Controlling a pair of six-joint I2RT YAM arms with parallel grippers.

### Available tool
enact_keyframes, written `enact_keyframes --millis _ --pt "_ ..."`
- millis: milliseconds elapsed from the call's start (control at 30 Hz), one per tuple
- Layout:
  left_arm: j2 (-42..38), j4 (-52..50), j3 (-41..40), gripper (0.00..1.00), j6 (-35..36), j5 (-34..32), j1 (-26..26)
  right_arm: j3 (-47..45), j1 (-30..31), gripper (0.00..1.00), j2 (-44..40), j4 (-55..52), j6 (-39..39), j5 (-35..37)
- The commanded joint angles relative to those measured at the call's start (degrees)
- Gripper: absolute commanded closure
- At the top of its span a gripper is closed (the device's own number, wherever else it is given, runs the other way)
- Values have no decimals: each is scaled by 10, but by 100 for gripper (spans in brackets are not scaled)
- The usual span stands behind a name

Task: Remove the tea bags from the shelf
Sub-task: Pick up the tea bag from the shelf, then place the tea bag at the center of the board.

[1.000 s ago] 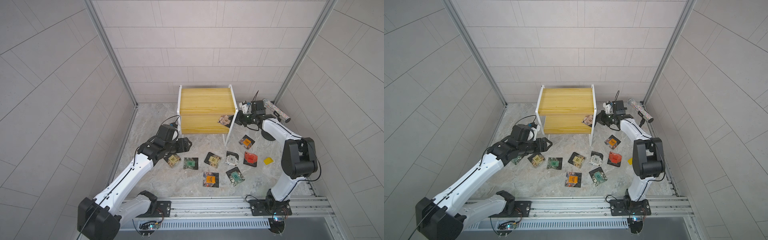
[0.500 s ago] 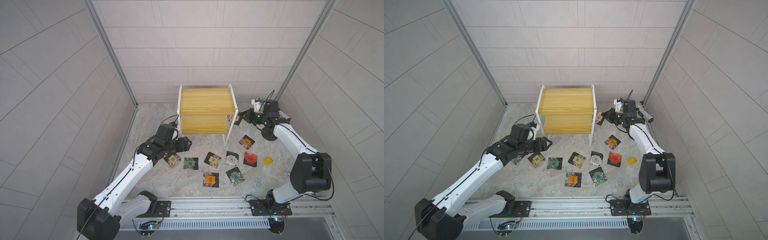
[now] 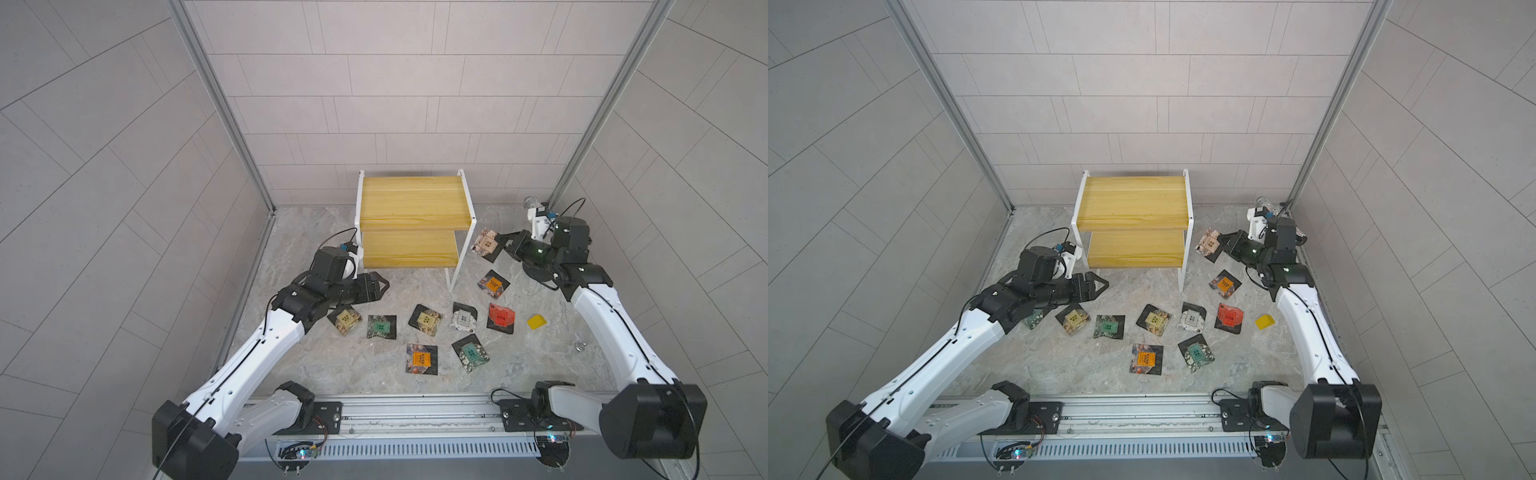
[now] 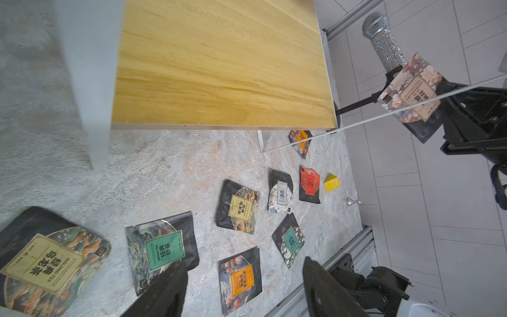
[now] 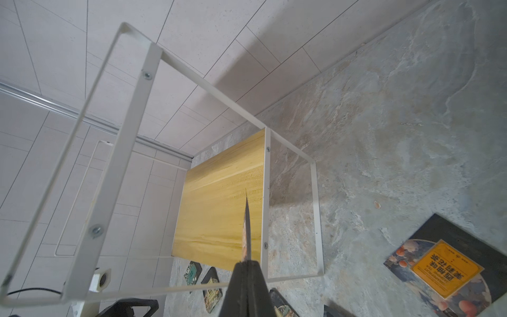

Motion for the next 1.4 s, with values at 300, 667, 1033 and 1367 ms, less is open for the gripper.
enact_keyframes --millis 300,667,1033,1367 --pt "-10 45 3 26 1 88 -31 -66 73 99 -139 -86 -37 -95" --pt "19 94 21 24 3 110 -95 -101 291 100 -101 11 -35 -100" --pt "19 103 18 30 7 130 -109 -87 364 100 -44 90 -21 -97" --pt "13 106 18 57 14 134 -110 -88 365 100 -43 106 -17 -100"
